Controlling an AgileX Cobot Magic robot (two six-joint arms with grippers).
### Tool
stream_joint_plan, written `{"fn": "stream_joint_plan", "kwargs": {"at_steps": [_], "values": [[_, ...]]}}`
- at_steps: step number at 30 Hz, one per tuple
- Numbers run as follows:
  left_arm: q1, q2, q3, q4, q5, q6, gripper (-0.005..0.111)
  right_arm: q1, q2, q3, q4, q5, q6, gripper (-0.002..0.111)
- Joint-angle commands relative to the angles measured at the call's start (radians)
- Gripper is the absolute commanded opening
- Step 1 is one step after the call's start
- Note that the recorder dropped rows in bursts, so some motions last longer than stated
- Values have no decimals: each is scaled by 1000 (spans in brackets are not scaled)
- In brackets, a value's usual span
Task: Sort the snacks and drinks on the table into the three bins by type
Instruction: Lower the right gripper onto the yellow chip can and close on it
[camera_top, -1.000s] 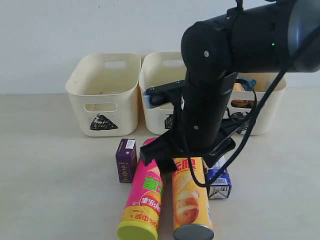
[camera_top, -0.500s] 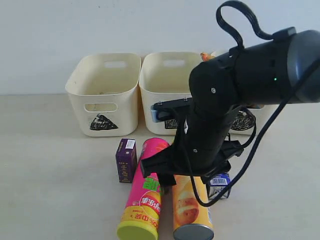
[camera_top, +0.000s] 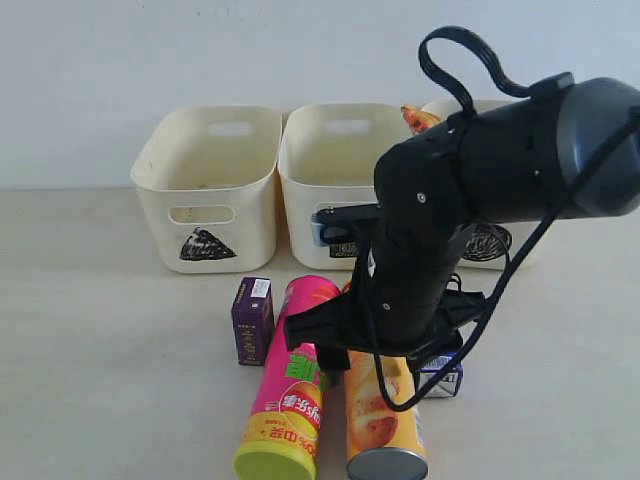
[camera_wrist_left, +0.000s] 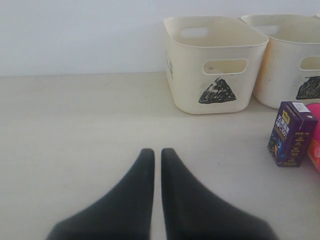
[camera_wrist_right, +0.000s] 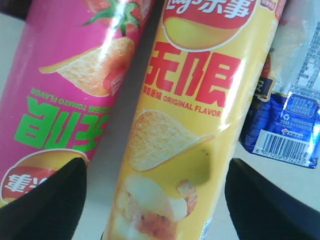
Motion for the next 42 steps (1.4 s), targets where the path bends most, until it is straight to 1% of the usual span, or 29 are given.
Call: {"fn": "stream_joint_plan", "kwargs": {"at_steps": [1,13,25,34,42], "values": [[2,-2,-4,0,-7,-9,4,0,-1,1,-13,-4,9,68],[2,-2,-4,0,-7,-9,4,0,-1,1,-29,-7,-23,68],[2,-2,-4,0,-7,-9,4,0,2,1,-25,9,-2,68],[2,-2,-4,0,-7,-9,4,0,92,2,-61,-1,4,68],[2,-2,-4,0,-7,-9,4,0,104,2,-79,-26,9,67]]}}
